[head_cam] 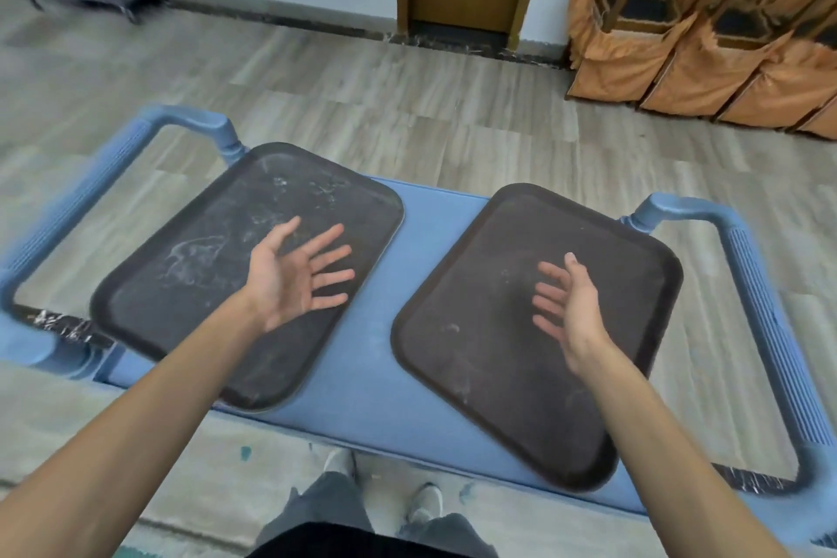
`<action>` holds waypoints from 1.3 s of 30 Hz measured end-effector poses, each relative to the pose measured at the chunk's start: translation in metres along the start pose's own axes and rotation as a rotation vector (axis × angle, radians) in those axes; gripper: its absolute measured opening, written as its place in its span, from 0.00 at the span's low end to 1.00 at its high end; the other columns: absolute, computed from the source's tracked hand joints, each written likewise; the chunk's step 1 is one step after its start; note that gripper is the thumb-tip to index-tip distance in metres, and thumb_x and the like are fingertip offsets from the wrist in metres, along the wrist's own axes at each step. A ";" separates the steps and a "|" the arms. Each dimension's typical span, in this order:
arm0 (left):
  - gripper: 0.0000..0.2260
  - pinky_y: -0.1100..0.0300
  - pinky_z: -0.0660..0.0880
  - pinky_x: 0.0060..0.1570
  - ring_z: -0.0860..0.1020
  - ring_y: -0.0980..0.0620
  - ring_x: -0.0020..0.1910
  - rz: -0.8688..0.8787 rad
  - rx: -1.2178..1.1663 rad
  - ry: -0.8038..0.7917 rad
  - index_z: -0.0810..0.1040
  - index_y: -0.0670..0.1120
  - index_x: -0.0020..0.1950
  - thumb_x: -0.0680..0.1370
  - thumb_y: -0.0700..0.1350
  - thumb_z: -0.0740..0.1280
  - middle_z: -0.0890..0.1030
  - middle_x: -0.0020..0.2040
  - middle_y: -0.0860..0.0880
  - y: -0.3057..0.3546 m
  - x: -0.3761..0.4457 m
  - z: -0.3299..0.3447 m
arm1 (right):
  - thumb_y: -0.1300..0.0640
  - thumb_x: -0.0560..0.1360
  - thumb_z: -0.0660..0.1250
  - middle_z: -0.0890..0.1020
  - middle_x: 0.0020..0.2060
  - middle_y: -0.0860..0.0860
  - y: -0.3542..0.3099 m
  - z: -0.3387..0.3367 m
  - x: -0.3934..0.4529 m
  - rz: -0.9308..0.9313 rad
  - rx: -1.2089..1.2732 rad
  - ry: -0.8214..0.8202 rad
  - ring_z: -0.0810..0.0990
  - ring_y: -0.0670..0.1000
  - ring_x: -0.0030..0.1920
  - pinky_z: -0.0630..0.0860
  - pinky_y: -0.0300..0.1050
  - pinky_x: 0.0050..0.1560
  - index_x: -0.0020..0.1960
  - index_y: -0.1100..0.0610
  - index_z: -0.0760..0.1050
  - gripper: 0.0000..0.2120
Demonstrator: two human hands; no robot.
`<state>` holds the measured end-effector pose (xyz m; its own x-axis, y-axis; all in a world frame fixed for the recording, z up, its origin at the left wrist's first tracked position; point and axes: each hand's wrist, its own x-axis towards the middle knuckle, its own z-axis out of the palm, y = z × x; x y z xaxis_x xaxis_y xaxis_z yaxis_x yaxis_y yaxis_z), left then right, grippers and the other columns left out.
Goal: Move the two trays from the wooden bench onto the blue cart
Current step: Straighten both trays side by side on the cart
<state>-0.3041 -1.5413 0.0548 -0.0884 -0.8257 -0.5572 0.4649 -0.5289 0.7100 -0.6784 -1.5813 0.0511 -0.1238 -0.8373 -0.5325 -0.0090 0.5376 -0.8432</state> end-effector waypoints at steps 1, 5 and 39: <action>0.30 0.38 0.67 0.70 0.73 0.40 0.71 0.013 -0.002 0.007 0.78 0.57 0.70 0.75 0.68 0.54 0.76 0.72 0.49 0.004 -0.007 -0.011 | 0.33 0.81 0.53 0.79 0.60 0.52 -0.003 0.013 -0.002 0.022 0.021 -0.061 0.78 0.53 0.62 0.75 0.54 0.62 0.68 0.48 0.78 0.27; 0.30 0.38 0.68 0.70 0.73 0.41 0.71 0.068 -0.018 0.030 0.78 0.58 0.69 0.73 0.69 0.55 0.74 0.74 0.54 0.023 -0.030 -0.059 | 0.32 0.80 0.53 0.80 0.63 0.55 -0.009 0.065 -0.008 0.085 0.100 -0.254 0.78 0.55 0.64 0.76 0.59 0.62 0.70 0.46 0.76 0.29; 0.44 0.26 0.68 0.58 0.80 0.41 0.55 -0.150 0.319 0.171 0.74 0.61 0.71 0.64 0.83 0.49 0.80 0.63 0.44 0.149 0.017 -0.279 | 0.26 0.76 0.48 0.80 0.46 0.57 0.031 0.247 0.007 0.493 0.271 0.004 0.78 0.57 0.46 0.75 0.60 0.48 0.59 0.58 0.78 0.39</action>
<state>0.0098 -1.5791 0.0306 0.0259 -0.7041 -0.7097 0.1586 -0.6980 0.6983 -0.4343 -1.5949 0.0028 -0.0528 -0.4925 -0.8687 0.3060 0.8201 -0.4836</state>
